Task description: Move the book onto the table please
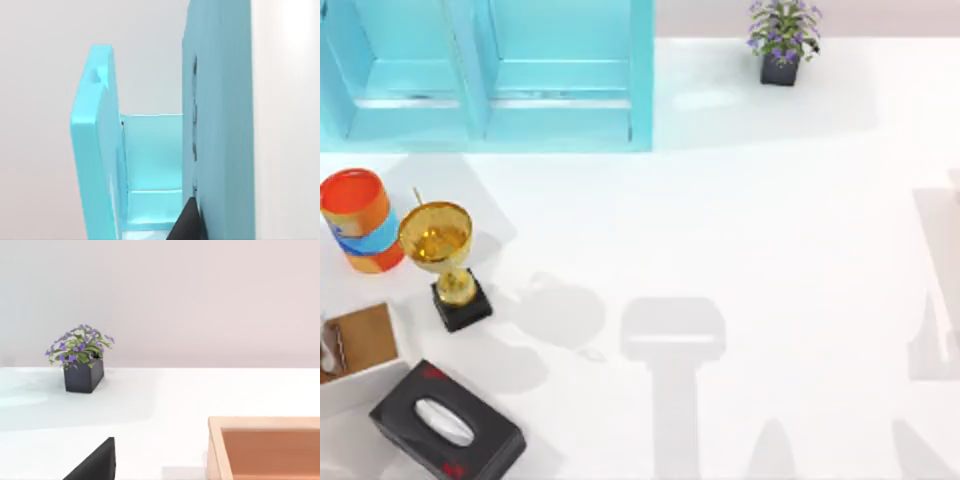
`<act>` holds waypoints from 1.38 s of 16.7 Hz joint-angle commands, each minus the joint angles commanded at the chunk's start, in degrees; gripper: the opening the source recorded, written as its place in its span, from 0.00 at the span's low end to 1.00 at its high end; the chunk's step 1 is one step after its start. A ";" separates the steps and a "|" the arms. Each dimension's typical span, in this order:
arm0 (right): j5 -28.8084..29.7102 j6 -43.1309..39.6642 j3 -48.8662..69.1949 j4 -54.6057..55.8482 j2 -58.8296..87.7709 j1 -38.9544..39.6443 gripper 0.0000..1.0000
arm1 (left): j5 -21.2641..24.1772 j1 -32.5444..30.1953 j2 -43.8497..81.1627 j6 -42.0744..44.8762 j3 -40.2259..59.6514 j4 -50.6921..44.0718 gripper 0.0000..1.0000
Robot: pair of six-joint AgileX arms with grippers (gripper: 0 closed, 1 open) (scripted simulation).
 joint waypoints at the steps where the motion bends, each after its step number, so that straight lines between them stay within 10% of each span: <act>1: 0.00 0.00 0.00 0.00 0.00 0.00 1.00 | 0.05 0.09 -0.15 0.00 -0.06 -0.12 0.00; 10: 0.00 0.00 0.00 0.00 0.00 0.00 1.00 | -8.28 -5.51 -1.50 -4.57 -0.93 0.45 0.00; 23: 0.00 0.00 0.00 0.00 0.00 0.00 1.00 | -66.09 -50.25 -2.55 -54.18 -8.23 5.76 0.00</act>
